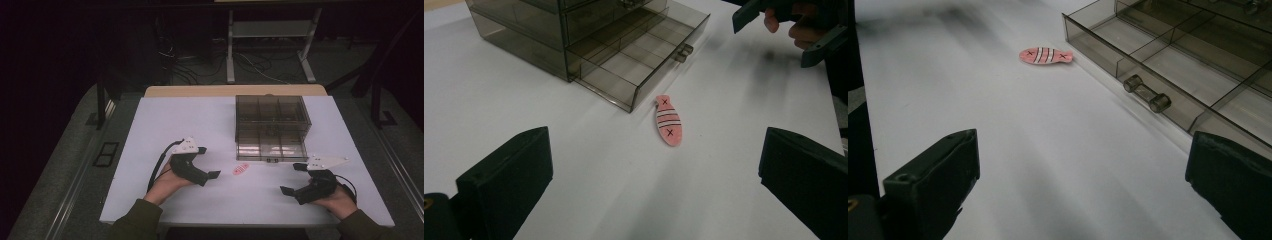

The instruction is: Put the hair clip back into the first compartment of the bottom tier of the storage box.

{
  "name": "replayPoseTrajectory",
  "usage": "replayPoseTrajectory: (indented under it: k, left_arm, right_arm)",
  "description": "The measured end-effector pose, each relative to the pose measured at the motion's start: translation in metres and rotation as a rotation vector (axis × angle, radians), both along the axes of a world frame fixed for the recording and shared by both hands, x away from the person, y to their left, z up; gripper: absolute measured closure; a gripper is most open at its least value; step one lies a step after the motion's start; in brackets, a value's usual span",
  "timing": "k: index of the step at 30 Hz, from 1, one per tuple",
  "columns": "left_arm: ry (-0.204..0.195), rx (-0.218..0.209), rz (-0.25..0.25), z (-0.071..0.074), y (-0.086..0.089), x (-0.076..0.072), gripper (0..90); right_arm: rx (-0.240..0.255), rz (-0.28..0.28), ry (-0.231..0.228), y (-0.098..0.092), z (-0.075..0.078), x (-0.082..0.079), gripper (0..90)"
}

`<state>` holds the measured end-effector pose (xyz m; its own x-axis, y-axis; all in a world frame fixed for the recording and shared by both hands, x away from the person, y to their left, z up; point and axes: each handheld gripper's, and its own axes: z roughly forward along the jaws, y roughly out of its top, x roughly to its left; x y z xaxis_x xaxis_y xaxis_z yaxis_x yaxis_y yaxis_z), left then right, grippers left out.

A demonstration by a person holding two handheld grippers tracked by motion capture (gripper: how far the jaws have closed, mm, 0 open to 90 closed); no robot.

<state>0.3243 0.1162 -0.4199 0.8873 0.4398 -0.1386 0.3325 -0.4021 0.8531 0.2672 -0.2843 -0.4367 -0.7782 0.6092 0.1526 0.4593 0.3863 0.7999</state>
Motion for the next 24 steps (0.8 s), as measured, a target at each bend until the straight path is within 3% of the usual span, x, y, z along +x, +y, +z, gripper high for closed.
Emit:
replayPoseTrajectory:
  k: [24]
  left_arm:
    - [-0.003, 0.008, -0.039, -0.001, -0.019, 0.003, 2.4]
  right_arm:
    - [-0.008, -0.001, 0.014, 0.002, -0.001, 0.000, 0.4]
